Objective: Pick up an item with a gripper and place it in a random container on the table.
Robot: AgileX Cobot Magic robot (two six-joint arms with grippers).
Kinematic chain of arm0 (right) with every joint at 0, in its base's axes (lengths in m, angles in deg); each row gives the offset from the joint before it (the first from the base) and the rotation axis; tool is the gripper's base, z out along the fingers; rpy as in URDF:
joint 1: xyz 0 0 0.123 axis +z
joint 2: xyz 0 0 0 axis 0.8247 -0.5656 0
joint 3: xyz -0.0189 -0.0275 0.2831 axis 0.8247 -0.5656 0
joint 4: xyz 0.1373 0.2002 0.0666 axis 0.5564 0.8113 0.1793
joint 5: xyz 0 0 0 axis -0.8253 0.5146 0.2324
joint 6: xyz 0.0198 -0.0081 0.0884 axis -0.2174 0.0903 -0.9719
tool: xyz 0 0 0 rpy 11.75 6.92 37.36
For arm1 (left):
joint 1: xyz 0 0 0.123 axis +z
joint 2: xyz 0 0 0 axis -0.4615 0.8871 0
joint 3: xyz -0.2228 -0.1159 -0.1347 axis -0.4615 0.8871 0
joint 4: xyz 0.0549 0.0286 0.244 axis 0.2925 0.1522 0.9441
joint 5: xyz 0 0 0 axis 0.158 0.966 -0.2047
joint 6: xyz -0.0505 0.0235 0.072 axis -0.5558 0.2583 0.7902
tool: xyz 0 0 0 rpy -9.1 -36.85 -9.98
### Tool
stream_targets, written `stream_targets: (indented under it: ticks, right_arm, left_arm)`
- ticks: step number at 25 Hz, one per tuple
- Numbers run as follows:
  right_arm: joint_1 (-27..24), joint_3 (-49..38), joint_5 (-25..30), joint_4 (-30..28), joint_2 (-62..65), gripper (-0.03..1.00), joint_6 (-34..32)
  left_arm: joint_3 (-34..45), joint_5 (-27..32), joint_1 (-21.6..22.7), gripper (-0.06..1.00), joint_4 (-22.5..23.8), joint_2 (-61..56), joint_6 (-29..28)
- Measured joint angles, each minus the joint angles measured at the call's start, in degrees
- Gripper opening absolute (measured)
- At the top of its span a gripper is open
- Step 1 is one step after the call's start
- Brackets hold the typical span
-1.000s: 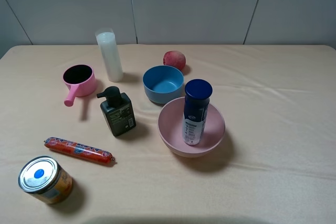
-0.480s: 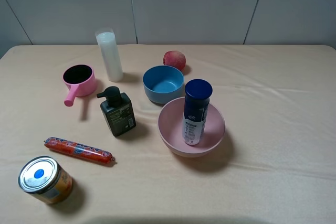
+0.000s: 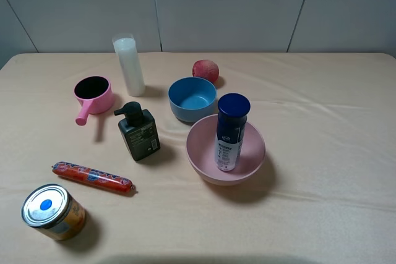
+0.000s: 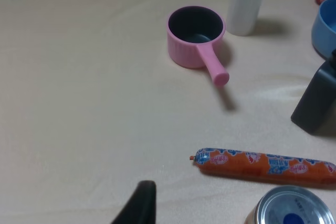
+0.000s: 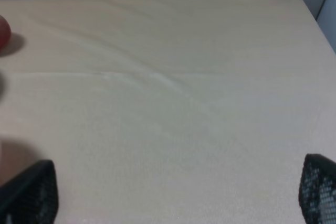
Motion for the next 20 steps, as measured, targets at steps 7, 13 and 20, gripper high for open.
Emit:
stream_targets:
  ticks: [7, 13, 20]
  right_arm:
    - [0.0, 0.0, 0.0, 0.0, 0.05, 0.69, 0.0]
    - [0.0, 0.0, 0.0, 0.0, 0.05, 0.69, 0.0]
    - [0.0, 0.0, 0.0, 0.0, 0.05, 0.69, 0.0]
  left_arm:
    - [0.0, 0.0, 0.0, 1.0, 0.0, 0.0, 0.0]
    - [0.0, 0.0, 0.0, 1.0, 0.0, 0.0, 0.0]
    - [0.0, 0.0, 0.0, 1.0, 0.0, 0.0, 0.0]
